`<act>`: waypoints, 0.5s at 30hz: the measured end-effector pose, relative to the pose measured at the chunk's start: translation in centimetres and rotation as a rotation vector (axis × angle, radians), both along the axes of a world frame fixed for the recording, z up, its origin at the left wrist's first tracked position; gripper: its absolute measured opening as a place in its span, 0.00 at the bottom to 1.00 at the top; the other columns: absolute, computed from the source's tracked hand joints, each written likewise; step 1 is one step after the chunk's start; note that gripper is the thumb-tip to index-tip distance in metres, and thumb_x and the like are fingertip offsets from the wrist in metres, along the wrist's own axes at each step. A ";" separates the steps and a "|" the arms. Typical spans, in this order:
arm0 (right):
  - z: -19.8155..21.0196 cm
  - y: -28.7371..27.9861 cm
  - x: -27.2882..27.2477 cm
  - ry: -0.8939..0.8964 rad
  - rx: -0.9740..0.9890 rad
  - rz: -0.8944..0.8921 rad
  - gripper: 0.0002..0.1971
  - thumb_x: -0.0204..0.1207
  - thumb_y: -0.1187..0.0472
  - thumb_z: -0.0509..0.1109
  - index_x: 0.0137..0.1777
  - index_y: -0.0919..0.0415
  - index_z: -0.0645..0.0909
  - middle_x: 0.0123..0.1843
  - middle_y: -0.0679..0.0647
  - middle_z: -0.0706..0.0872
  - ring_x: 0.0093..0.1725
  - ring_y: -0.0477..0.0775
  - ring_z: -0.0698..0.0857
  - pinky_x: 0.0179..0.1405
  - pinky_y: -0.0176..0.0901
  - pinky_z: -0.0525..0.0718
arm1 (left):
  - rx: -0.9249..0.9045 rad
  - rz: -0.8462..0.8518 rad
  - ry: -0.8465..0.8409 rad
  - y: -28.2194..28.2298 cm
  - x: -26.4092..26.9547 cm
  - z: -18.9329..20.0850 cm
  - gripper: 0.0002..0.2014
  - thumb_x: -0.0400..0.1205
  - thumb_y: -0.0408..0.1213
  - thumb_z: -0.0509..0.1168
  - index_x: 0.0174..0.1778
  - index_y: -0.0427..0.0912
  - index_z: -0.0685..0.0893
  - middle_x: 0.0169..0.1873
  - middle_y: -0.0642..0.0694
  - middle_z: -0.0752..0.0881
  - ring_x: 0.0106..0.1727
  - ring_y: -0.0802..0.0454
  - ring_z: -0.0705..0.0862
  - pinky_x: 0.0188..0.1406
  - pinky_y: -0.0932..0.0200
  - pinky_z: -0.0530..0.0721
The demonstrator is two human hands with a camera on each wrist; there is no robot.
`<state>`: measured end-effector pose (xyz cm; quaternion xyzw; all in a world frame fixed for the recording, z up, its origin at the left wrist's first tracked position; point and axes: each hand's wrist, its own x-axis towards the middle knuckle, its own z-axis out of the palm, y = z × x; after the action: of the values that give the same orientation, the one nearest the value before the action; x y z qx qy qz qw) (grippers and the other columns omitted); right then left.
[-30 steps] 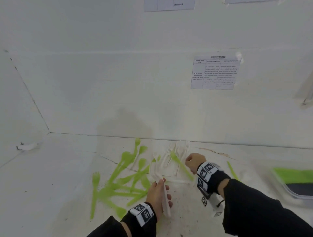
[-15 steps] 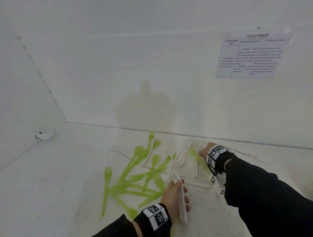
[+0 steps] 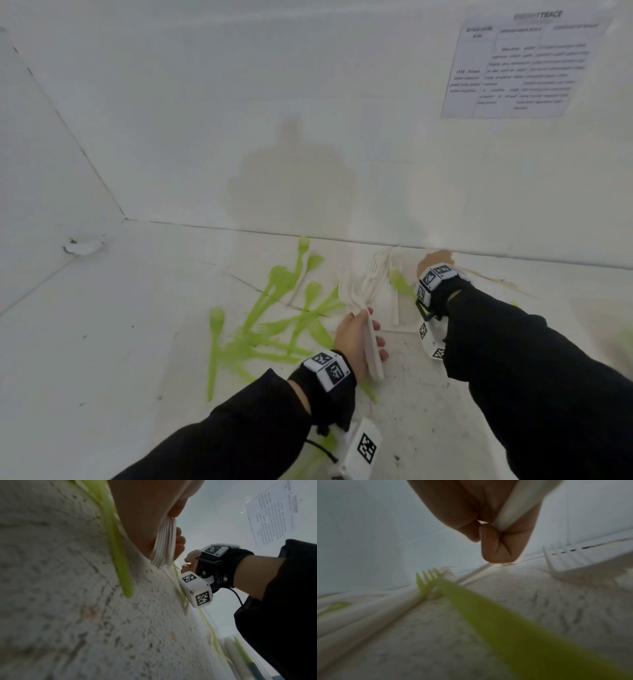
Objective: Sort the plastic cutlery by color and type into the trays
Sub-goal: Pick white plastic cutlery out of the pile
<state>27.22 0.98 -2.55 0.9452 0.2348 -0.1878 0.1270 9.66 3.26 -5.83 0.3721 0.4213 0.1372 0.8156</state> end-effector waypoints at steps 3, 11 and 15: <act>0.0 -0.2 1.1 0.053 0.105 -0.044 0.33 0.81 0.57 0.63 0.83 0.56 0.52 0.83 0.61 0.57 0.81 0.64 0.60 0.75 0.60 0.66 | -0.017 0.006 0.002 -0.3 0.4 -0.3 0.08 0.86 0.39 0.54 0.46 0.42 0.75 0.35 0.43 0.73 0.25 0.50 0.70 0.21 0.63 0.72; 0.8 -1.3 1.9 0.093 0.510 -0.229 0.19 0.79 0.63 0.62 0.70 0.67 0.74 0.71 0.64 0.75 0.70 0.64 0.76 0.65 0.52 0.79 | -0.044 -0.014 -0.009 -0.8 0.3 -1.0 0.08 0.86 0.39 0.54 0.46 0.43 0.76 0.33 0.45 0.74 0.25 0.50 0.70 0.21 0.64 0.72; 0.9 -0.9 1.9 0.163 0.694 -0.257 0.22 0.80 0.56 0.64 0.69 0.70 0.75 0.69 0.67 0.78 0.68 0.65 0.77 0.62 0.49 0.76 | -0.024 -0.005 -0.007 -0.9 0.1 -1.0 0.08 0.86 0.38 0.54 0.45 0.42 0.76 0.33 0.44 0.74 0.25 0.50 0.70 0.21 0.63 0.72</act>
<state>29.15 0.05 -1.66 0.9357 0.1731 -0.1861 -0.2446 9.79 2.39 -6.82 0.3627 0.4192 0.1313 0.8219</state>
